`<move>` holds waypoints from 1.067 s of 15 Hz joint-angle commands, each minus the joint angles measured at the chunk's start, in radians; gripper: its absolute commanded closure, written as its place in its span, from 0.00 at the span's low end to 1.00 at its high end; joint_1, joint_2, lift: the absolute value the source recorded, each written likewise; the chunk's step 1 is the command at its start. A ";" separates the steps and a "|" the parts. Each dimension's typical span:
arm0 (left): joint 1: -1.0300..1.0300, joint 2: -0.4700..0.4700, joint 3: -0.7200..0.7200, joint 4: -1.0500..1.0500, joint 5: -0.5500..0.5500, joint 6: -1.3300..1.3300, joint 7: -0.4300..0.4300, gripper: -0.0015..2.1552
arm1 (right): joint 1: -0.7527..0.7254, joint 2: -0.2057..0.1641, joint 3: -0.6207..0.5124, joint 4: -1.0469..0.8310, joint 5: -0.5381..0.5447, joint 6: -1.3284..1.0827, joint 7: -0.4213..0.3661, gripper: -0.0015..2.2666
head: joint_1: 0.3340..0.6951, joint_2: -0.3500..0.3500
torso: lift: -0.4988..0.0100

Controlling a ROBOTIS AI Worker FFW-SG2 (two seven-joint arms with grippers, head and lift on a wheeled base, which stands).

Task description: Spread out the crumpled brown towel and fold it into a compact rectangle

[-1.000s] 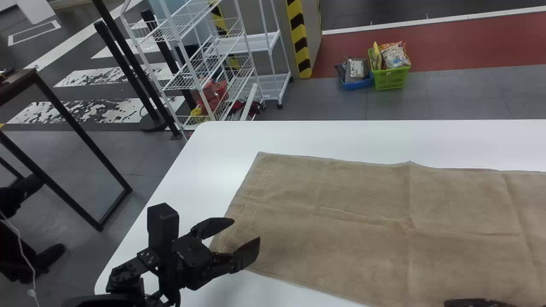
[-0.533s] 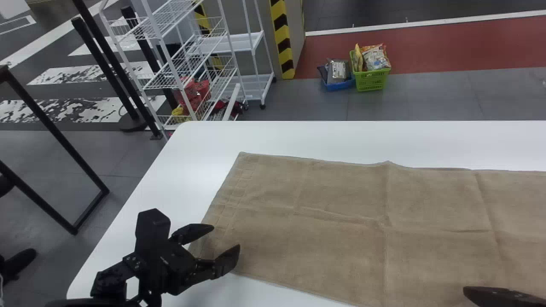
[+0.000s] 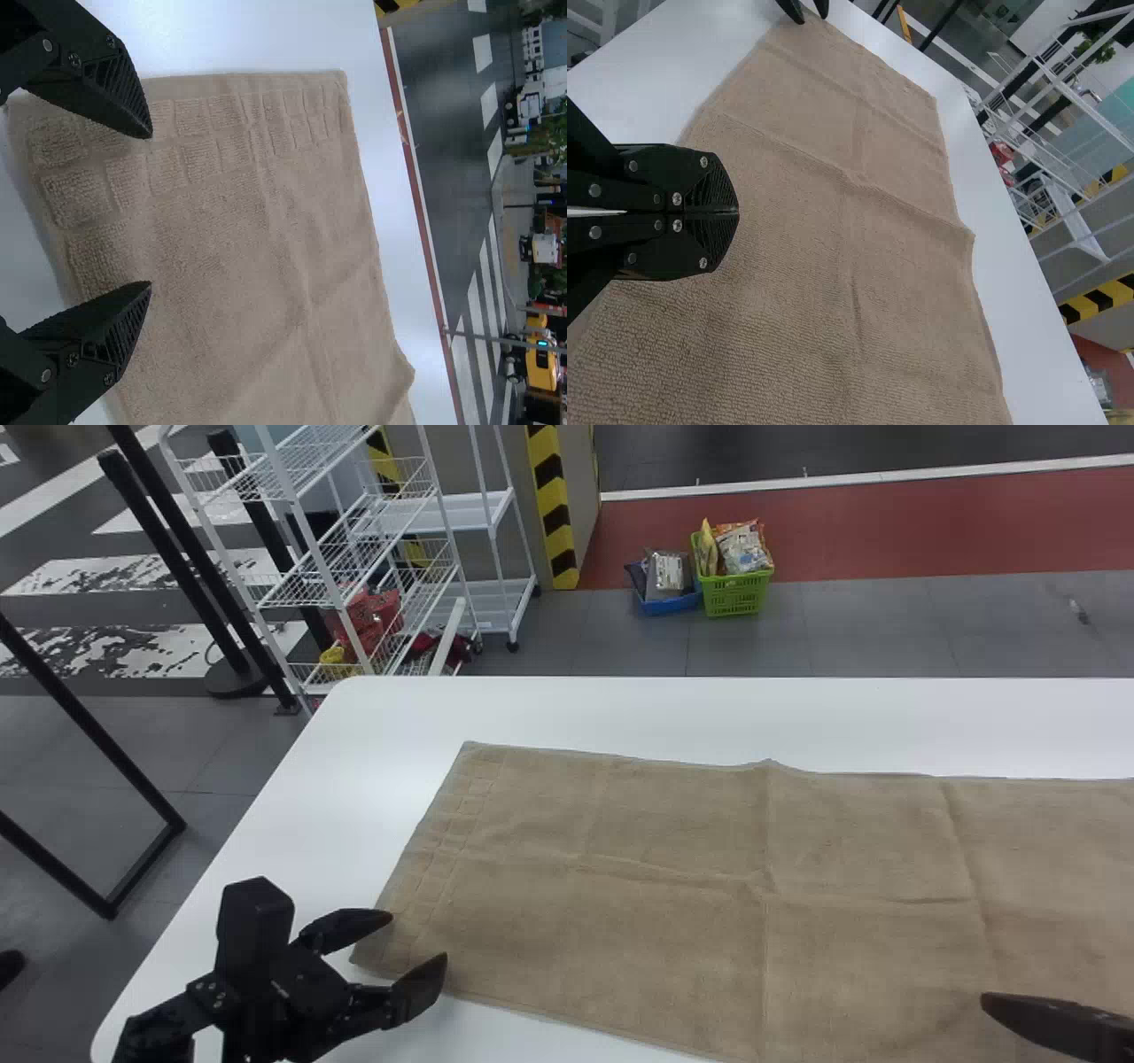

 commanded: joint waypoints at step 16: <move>0.001 -0.017 0.000 -0.071 0.023 0.117 -0.042 0.12 | -0.010 -0.002 -0.057 0.024 -0.054 -0.018 0.001 0.62 | 1.00 0.79 | 0.73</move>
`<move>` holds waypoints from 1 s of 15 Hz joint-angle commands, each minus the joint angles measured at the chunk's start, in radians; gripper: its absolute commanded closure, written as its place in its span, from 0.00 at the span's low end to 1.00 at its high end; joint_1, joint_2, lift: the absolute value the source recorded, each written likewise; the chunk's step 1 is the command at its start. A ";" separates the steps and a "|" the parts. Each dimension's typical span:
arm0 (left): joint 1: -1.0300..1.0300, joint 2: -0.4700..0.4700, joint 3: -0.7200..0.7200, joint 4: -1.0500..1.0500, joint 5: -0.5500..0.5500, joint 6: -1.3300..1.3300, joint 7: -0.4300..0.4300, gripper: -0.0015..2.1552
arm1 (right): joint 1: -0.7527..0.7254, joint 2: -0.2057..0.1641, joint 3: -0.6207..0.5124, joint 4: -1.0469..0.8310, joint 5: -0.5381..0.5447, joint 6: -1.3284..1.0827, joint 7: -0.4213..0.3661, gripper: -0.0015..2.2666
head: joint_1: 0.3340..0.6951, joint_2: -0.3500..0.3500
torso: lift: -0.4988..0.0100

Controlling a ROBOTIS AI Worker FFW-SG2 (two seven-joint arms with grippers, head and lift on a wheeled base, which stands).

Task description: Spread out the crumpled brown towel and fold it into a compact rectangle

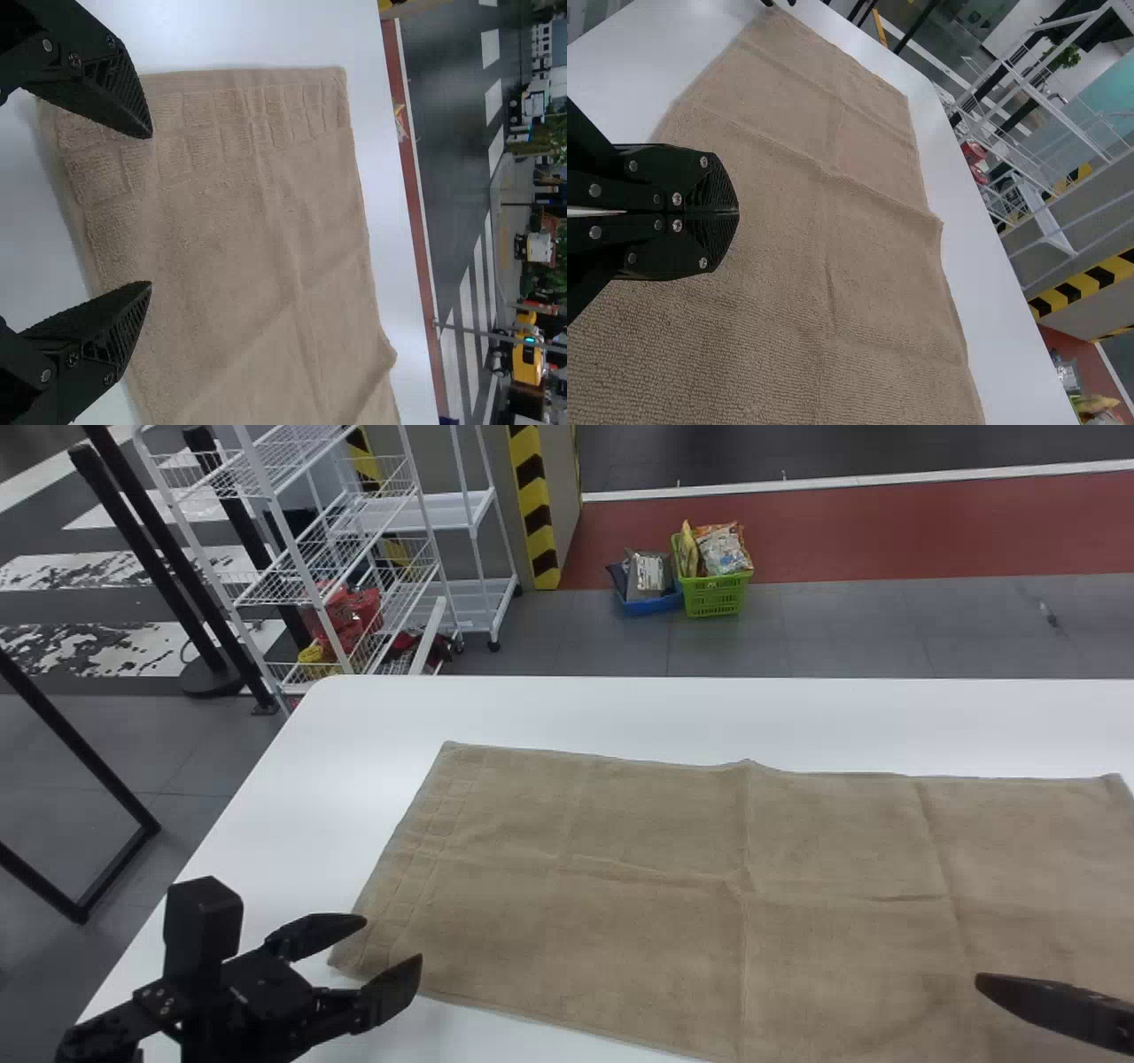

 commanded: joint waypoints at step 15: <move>0.020 0.016 -0.008 0.007 -0.066 0.046 -0.029 0.12 | 0.005 0.000 -0.015 0.006 -0.017 -0.002 0.000 0.62 | 1.00 0.80 | 0.73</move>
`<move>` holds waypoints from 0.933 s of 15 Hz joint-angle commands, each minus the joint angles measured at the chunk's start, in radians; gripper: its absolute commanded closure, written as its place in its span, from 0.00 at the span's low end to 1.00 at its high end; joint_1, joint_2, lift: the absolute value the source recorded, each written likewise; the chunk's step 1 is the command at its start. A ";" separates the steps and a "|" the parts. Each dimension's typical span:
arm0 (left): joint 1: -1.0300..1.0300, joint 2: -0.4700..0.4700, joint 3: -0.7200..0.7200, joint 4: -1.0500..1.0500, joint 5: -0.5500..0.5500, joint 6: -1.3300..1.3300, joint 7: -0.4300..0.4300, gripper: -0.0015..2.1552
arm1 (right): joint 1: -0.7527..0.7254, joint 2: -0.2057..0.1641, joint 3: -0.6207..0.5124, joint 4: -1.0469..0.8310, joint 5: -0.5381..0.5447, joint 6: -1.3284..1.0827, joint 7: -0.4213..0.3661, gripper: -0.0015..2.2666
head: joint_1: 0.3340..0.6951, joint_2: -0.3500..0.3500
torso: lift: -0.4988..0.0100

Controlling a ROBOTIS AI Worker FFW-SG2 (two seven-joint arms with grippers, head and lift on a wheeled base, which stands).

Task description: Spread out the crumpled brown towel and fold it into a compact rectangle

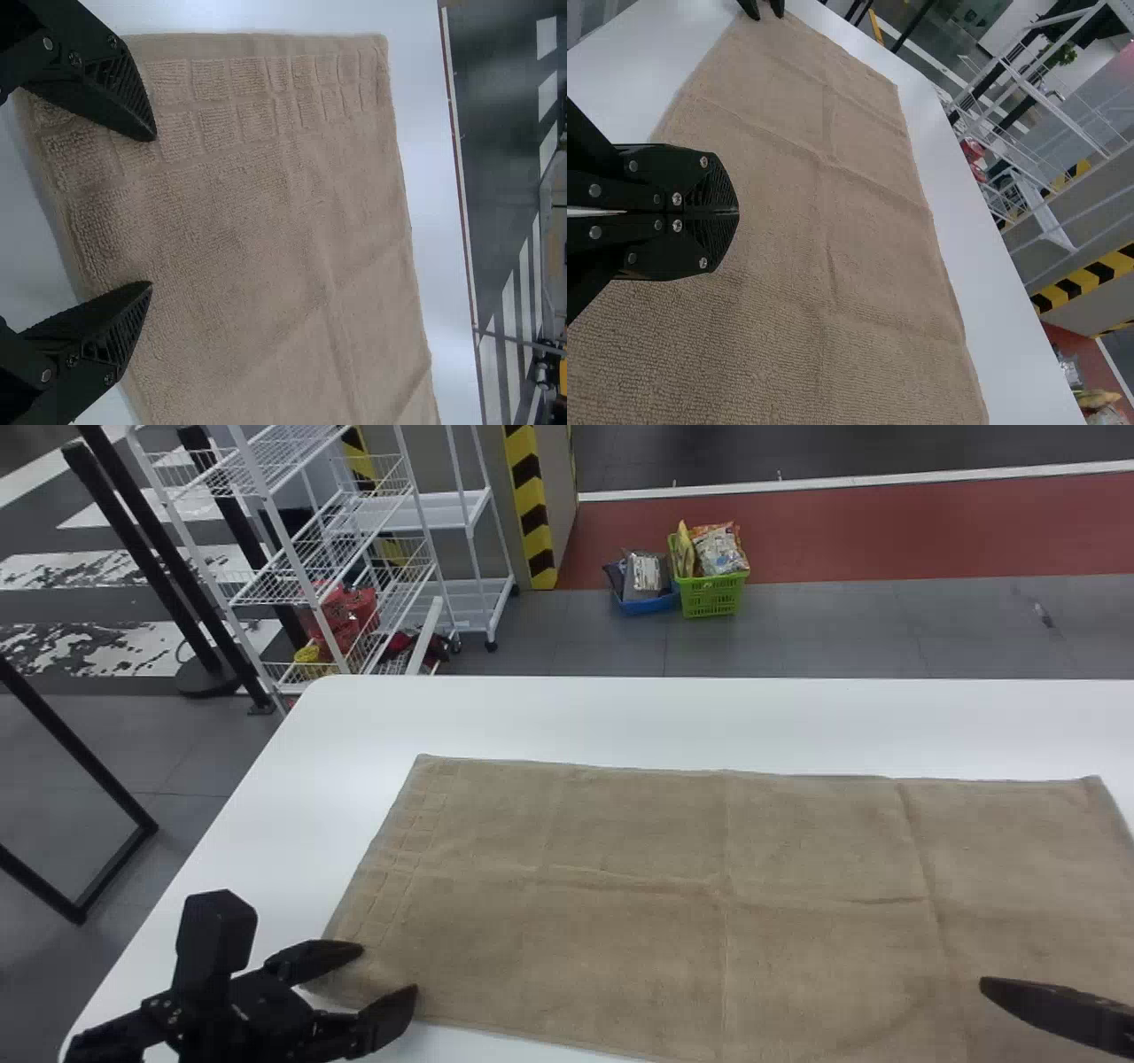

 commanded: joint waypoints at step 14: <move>-0.333 -0.042 -0.056 -0.011 0.105 0.388 0.080 0.09 | -0.400 -0.046 -0.162 0.294 -0.021 0.240 -0.098 0.12 | 1.00 0.58 | 0.73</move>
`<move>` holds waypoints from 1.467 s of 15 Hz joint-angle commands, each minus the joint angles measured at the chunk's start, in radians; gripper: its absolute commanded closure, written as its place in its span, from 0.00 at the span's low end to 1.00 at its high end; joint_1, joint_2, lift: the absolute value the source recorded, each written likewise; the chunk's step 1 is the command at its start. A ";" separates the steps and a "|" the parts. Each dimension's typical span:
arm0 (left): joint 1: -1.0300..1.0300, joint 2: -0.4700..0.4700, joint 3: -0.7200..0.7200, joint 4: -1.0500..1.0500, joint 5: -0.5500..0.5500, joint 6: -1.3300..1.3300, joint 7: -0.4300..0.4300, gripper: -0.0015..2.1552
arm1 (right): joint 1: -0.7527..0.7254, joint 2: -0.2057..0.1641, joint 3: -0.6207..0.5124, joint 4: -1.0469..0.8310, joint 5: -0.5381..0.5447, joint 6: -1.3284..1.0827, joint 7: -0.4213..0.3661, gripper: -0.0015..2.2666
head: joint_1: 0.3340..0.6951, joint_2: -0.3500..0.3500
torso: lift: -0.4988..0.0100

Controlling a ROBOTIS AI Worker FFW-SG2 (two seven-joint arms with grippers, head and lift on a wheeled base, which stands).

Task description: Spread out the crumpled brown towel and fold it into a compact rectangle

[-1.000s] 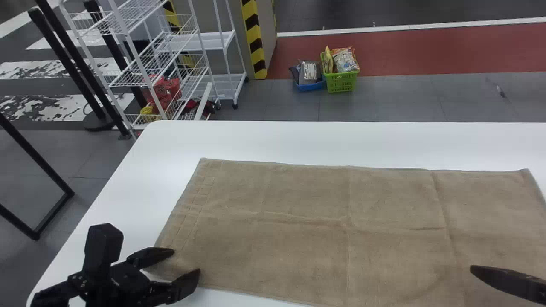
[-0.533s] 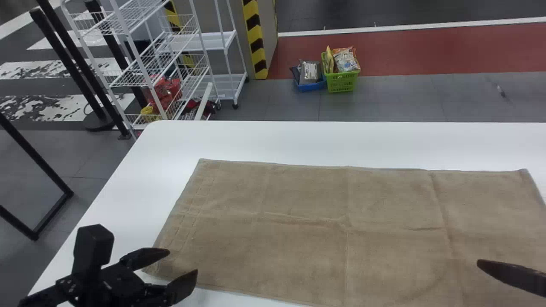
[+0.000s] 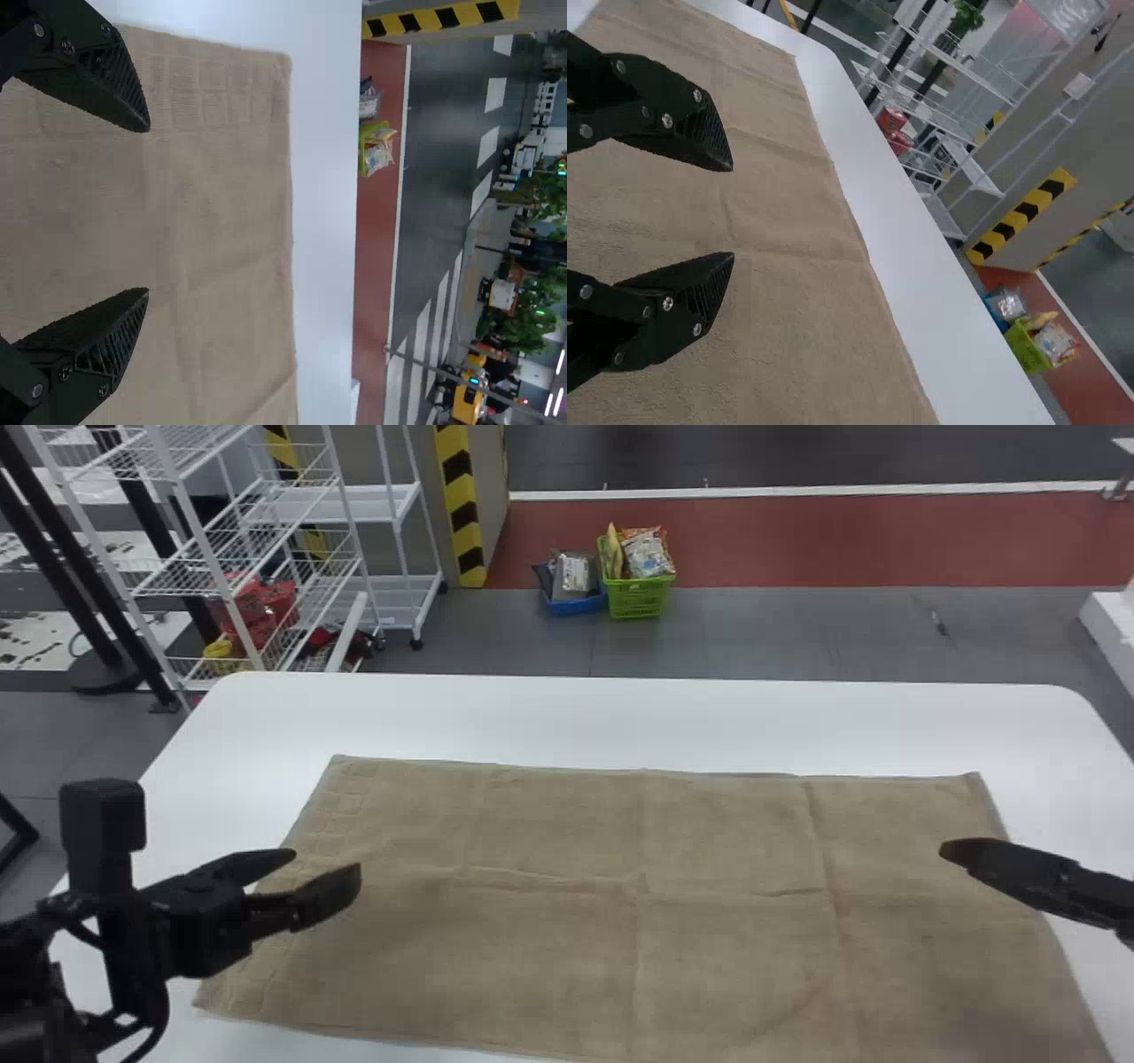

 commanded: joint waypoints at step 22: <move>-0.637 0.275 -0.213 0.955 -0.280 -0.471 -0.120 0.09 | -0.241 -0.091 -0.010 0.318 0.095 0.031 -0.108 0.08 | 1.00 0.50 | 0.73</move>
